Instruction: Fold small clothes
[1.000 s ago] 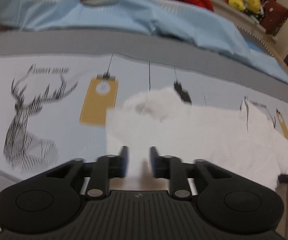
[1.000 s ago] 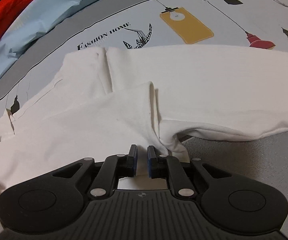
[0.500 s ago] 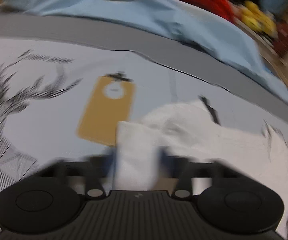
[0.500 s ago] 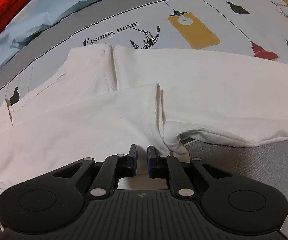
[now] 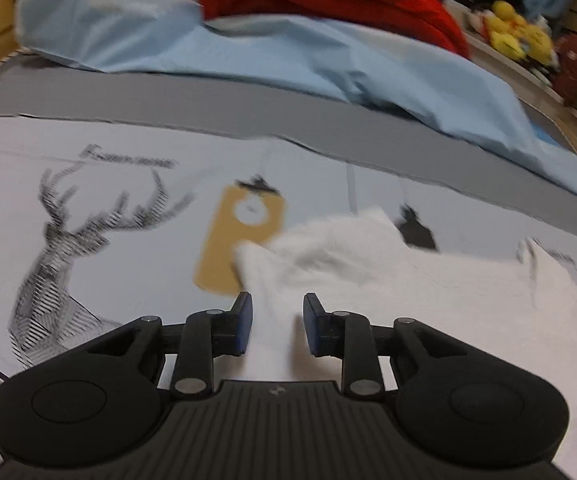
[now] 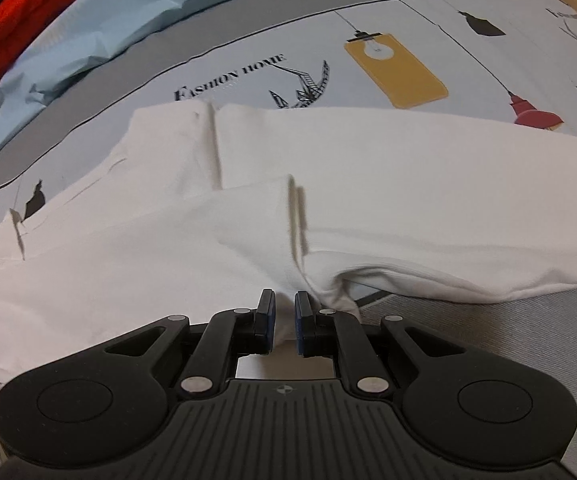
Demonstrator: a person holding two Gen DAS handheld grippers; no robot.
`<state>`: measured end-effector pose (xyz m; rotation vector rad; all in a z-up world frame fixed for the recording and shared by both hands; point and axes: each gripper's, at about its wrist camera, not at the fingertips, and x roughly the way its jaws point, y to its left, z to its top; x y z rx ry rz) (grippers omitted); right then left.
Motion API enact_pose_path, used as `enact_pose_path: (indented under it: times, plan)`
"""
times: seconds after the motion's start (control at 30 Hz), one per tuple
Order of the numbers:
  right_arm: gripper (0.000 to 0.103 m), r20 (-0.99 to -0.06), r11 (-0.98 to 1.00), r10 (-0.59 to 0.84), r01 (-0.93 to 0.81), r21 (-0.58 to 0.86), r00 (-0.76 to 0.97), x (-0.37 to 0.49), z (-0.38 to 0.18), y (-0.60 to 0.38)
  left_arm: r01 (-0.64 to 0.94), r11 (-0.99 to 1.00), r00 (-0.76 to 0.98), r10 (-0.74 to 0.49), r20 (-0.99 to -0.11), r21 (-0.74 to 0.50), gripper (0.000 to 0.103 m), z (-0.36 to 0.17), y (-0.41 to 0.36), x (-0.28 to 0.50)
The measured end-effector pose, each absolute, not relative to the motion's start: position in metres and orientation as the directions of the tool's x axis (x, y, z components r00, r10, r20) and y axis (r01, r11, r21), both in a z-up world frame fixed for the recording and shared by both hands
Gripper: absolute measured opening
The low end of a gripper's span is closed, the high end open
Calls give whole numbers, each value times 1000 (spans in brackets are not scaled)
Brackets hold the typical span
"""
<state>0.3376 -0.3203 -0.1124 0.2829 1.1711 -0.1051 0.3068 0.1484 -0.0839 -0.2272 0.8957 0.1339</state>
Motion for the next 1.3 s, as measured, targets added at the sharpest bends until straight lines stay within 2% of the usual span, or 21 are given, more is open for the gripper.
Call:
enact_pose_path:
  times: [0.1, 0.13, 0.23, 0.33, 0.4, 0.5, 0.77, 0.9, 1.03, 1.1, 1.3]
  plan:
    - [10, -921, 959, 48, 240, 151, 387, 336, -111, -321, -151, 981, 520, -29, -853, -125, 36, -111, 137, 307]
    - [10, -921, 958, 46, 245, 151, 387, 335, -109, -321, -138, 986, 488, -10, -873, -89, 36, -120, 133, 304]
    - [10, -912, 954, 51, 250, 165, 407, 333, -97, -322, -104, 995, 525, 58, -849, 3, 36, -107, 118, 295]
    - [10, -895, 956, 66, 230, 183, 441, 329, -82, -322, -34, 999, 555, -5, -832, -29, 36, -106, 107, 283]
    - [10, -891, 955, 74, 227, 193, 449, 328, -75, -323, -10, 999, 509, 38, -860, 38, 38, -125, 100, 276]
    - [10, -882, 950, 83, 231, 210, 463, 325, -64, -328, -46, 991, 503, 128, -855, 122, 38, -111, 89, 269]
    - [12, -844, 933, 98, 247, 262, 527, 310, -34, -351, -63, 997, 616, 73, -785, 43, 40, -15, 67, 237]
    - [16, -826, 928, 93, 252, 274, 556, 300, -24, -365, -63, 998, 661, 27, -750, -20, 52, 17, 49, 206]
    - [16, -806, 920, 89, 262, 292, 586, 289, -17, -383, -34, 999, 686, 11, -728, -17, 54, 9, 31, 182]
    - [16, -798, 919, 76, 270, 289, 598, 284, -15, -393, -45, 999, 649, 27, -760, -3, 54, -3, 27, 185]
    - [16, -762, 900, -1, 333, 282, 647, 268, -12, -432, -59, 998, 663, 30, -748, -12, 54, -7, 32, 203]
